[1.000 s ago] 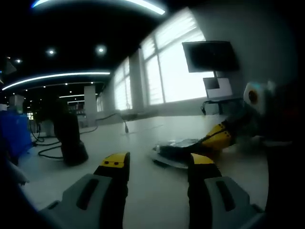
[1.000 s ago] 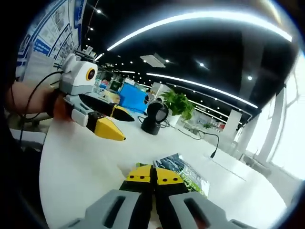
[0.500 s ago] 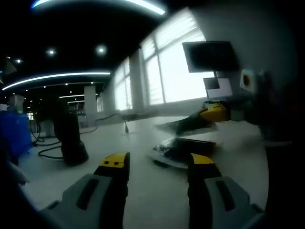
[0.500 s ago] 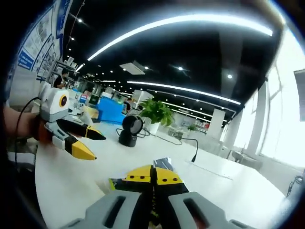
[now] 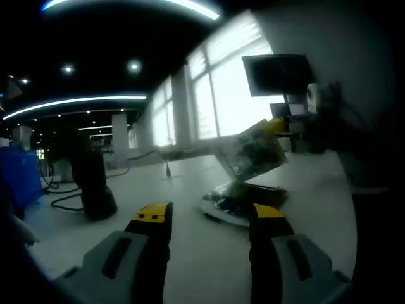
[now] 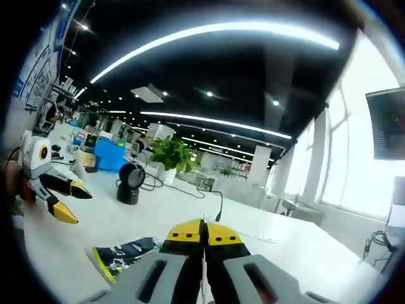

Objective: Clip sheet goods on table flip sheet goods clip sheet goods scan sheet goods put sheet goods back to table

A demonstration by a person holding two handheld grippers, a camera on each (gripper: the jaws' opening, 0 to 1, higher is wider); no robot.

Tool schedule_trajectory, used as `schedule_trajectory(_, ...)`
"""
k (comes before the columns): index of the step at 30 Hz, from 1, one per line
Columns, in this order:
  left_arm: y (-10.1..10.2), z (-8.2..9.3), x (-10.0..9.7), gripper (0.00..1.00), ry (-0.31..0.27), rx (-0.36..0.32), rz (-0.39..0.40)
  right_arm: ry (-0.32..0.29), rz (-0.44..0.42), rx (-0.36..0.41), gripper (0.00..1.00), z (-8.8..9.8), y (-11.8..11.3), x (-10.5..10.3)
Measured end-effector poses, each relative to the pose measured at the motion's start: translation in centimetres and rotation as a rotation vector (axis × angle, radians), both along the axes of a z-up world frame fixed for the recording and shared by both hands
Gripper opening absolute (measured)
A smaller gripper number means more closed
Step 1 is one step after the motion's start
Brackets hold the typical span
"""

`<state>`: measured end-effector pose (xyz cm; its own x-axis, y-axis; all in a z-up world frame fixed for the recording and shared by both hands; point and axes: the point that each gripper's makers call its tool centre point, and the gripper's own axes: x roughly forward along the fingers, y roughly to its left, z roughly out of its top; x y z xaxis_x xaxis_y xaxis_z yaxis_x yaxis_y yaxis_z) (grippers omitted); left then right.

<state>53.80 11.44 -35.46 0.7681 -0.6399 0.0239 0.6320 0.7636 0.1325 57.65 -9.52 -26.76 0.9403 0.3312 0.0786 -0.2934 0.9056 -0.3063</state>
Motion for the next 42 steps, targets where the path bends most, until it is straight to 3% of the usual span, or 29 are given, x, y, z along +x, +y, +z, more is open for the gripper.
schedule_trajectory(8, 0.1, 0.0, 0.2, 0.41, 0.001, -0.002, 0.000, -0.042, -0.026, 0.062, 0.00, 1.9, -1.3, 0.1)
schedule_trajectory(13, 0.0, -0.1, 0.2, 0.41, 0.000, 0.003, 0.000, -0.055, -0.052, 0.143, 0.00, 2.4, -2.1, 0.1)
schedule_trajectory(20, 0.0, -0.1, 0.1, 0.41, 0.000, 0.003, -0.001, -0.063, -0.101, 0.208, 0.00, 1.5, -3.6, 0.0)
schedule_trajectory(25, 0.1, 0.0, 0.1, 0.41, -0.002, 0.003, 0.000, -0.035, -0.157, 0.270, 0.00, -0.6, -5.5, 0.2)
schedule_trajectory(31, 0.1, -0.1, 0.1, 0.41, -0.001, 0.006, 0.000, -0.035, -0.253, 0.462, 0.00, -1.8, -9.0, -0.3)
schedule_trajectory(37, 0.1, -0.1, 0.1, 0.41, -0.001, 0.008, 0.001, 0.026, -0.321, 0.763, 0.00, -4.5, -12.6, -0.6)
schedule_trajectory(42, 0.1, -0.2, 0.1, 0.41, 0.000, 0.010, 0.003, 0.031, -0.394, 0.952, 0.00, -6.4, -15.0, -1.3)
